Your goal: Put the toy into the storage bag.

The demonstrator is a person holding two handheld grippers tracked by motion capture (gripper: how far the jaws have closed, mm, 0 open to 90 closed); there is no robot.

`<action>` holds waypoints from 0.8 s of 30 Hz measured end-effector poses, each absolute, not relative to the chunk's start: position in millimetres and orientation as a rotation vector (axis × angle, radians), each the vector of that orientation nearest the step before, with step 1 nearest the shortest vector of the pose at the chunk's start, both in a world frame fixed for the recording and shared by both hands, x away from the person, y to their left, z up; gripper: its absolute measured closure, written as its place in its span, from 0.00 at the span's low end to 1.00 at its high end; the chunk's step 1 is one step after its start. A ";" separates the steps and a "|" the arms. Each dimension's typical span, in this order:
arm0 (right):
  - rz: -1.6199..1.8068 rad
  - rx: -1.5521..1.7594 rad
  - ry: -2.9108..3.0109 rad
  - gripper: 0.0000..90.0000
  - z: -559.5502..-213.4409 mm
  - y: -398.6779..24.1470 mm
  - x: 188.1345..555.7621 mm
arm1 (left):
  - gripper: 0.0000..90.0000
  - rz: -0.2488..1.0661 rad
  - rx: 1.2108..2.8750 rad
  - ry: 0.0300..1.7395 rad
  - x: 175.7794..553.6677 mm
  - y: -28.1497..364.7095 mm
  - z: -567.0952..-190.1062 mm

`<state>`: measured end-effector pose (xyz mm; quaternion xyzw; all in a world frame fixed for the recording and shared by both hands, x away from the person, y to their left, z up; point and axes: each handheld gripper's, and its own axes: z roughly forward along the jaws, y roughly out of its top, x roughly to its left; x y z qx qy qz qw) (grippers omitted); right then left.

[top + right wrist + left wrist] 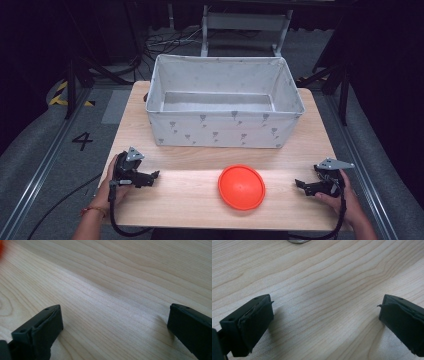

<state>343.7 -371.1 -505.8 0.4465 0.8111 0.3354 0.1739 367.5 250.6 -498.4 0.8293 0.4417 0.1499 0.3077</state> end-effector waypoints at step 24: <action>1.021 1.288 2.297 0.20 -494.1 -367.3 336.2 | 0.00 0.378 2.220 1.099 369.0 256.1 -498.4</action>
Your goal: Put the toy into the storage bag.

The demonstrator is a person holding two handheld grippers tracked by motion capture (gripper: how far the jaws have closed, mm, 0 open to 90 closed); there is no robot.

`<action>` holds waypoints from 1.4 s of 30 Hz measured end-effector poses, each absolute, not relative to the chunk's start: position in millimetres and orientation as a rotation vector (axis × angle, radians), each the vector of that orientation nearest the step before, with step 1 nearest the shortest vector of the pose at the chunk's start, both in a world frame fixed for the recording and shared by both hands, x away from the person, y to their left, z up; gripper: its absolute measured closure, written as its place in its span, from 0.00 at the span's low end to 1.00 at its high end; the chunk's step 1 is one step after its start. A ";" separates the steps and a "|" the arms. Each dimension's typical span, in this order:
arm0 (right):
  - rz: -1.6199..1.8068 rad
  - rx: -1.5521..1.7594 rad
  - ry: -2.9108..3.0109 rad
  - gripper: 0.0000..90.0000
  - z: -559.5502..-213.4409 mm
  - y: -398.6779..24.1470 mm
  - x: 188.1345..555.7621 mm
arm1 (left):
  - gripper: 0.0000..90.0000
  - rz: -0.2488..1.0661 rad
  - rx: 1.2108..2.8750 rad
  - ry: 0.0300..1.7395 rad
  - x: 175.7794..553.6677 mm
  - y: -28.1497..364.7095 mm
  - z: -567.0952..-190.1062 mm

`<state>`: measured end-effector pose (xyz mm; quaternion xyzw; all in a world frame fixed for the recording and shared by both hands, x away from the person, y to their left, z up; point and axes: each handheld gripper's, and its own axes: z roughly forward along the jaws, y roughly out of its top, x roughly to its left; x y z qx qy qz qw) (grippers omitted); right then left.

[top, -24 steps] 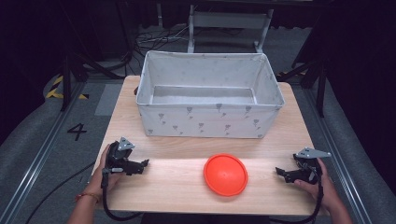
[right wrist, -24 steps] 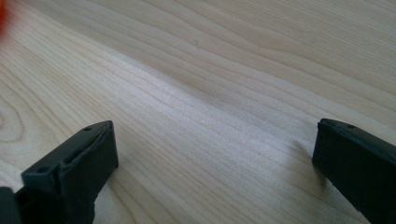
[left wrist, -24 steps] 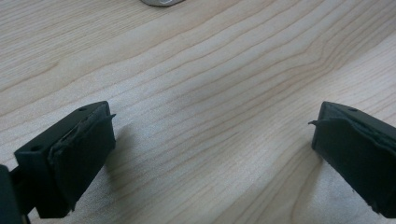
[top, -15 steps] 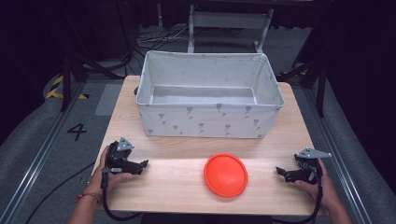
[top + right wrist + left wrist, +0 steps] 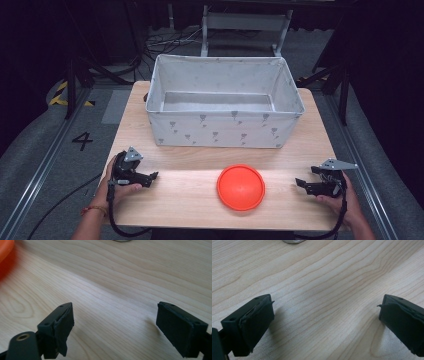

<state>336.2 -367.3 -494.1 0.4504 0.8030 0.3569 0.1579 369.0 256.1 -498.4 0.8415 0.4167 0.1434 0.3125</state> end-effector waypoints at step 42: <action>1.086 0.915 2.649 0.19 -485.6 -224.0 354.6 | 0.00 0.382 2.222 1.093 369.5 256.3 -498.4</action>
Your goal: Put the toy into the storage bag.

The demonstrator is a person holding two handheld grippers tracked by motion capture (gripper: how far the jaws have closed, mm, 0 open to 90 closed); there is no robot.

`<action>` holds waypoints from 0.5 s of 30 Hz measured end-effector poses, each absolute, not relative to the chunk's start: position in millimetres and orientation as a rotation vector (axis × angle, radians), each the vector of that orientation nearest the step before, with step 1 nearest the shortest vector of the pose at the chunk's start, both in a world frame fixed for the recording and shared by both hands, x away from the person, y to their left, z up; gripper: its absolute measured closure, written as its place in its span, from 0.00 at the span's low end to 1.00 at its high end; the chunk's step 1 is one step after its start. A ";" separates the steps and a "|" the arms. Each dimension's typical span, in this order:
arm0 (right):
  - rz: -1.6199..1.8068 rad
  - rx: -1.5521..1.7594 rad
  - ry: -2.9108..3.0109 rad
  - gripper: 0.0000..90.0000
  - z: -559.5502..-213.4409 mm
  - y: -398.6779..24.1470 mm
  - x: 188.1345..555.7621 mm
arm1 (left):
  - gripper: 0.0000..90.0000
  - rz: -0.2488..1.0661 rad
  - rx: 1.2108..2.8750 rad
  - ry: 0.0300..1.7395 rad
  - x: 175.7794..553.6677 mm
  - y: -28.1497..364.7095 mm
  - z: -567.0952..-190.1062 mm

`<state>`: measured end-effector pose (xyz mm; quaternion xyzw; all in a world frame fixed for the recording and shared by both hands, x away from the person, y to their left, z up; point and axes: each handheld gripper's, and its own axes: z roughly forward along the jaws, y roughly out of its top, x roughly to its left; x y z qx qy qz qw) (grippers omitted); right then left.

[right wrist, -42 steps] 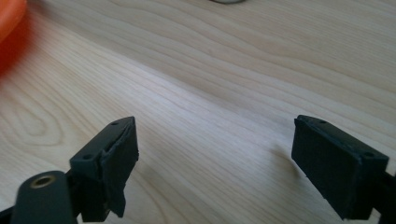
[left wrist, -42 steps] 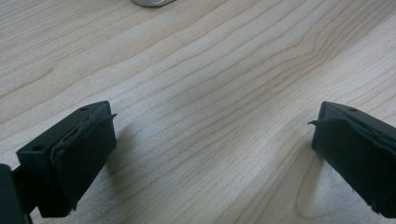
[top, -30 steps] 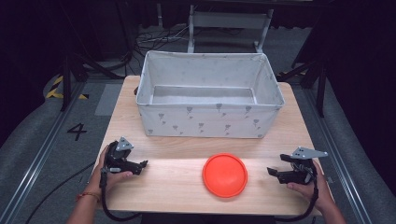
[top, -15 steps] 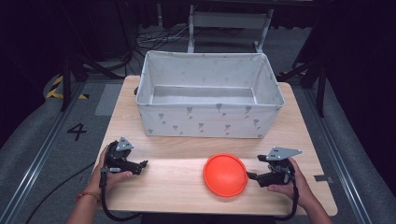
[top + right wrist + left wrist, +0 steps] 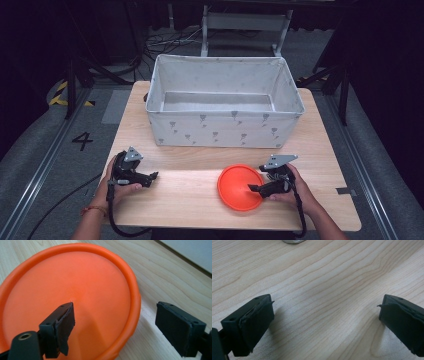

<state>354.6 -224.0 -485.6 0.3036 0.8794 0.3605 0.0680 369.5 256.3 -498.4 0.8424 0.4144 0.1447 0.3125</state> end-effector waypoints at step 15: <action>1.071 0.845 2.696 0.17 -493.5 -211.2 352.8 | 0.00 0.382 2.222 1.094 369.5 256.3 -498.4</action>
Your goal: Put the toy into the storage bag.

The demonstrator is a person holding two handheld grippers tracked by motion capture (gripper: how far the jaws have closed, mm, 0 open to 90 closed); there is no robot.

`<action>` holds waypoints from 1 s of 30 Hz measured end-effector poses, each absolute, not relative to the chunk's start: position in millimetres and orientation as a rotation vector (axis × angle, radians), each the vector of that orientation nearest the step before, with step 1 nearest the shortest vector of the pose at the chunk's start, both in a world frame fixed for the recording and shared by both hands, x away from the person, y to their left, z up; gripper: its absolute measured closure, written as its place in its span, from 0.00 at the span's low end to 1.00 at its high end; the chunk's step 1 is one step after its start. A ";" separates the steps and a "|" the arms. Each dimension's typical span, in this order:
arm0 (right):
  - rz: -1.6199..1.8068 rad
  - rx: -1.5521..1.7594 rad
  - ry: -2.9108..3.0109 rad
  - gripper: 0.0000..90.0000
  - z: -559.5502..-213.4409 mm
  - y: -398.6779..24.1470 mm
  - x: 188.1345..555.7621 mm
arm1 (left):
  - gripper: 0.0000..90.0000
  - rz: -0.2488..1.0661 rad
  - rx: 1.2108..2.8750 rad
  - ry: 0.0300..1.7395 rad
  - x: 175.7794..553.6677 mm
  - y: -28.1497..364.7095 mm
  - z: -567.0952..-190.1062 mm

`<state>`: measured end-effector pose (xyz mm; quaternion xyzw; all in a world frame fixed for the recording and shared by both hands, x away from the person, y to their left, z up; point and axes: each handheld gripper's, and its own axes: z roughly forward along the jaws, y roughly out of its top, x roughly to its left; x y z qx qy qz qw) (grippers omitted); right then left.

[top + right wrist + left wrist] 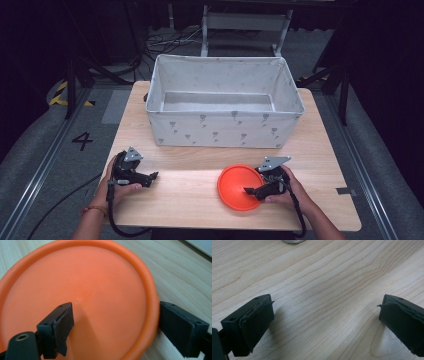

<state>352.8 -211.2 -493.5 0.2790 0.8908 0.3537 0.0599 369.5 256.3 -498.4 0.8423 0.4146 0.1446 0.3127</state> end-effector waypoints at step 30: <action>1.222 0.922 2.689 0.86 -466.2 -217.5 369.1 | 0.00 0.382 2.222 1.094 369.4 256.3 -498.4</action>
